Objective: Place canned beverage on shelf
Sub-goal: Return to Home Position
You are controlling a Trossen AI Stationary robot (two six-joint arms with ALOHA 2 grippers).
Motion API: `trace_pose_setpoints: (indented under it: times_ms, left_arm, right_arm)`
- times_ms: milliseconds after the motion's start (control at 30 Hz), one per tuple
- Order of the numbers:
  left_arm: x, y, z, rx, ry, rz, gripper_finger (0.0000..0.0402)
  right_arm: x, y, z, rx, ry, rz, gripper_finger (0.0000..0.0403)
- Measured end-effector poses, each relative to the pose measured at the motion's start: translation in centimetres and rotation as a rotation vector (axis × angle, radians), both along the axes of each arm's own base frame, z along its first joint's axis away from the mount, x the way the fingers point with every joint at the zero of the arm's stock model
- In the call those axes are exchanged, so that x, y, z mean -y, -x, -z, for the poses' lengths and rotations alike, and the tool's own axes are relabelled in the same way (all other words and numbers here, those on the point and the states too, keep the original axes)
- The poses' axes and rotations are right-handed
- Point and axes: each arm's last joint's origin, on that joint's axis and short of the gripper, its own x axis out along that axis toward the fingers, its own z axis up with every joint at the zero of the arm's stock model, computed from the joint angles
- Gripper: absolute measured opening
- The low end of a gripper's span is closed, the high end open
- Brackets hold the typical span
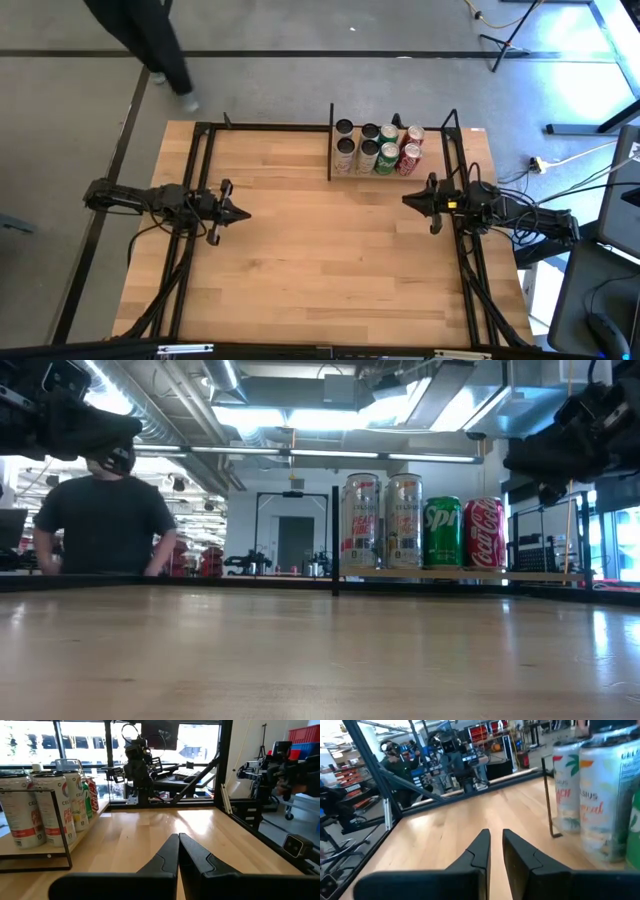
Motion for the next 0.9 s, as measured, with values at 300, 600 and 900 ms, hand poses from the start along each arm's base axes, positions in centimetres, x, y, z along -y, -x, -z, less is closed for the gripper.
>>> trace_pose_setpoints:
  times_ms: [300, 600, 900]
  left_arm:
    - [0.00, 0.00, 0.00, 0.000, 0.000, 0.000, 0.0000]
    - [0.00, 0.00, 0.00, 0.000, -0.001, 0.000, 0.0000]
    - [0.00, 0.00, 0.00, 0.000, -0.001, 0.000, 0.0000]
  right_arm:
    - [0.58, 0.10, 0.23, -0.023, 0.006, 0.202, 0.0040]
    - [0.30, -0.36, 0.68, 0.059, 0.078, 0.086, 0.0040]
    - [0.26, -0.44, 0.83, 0.042, 0.079, 0.068, 0.0040]
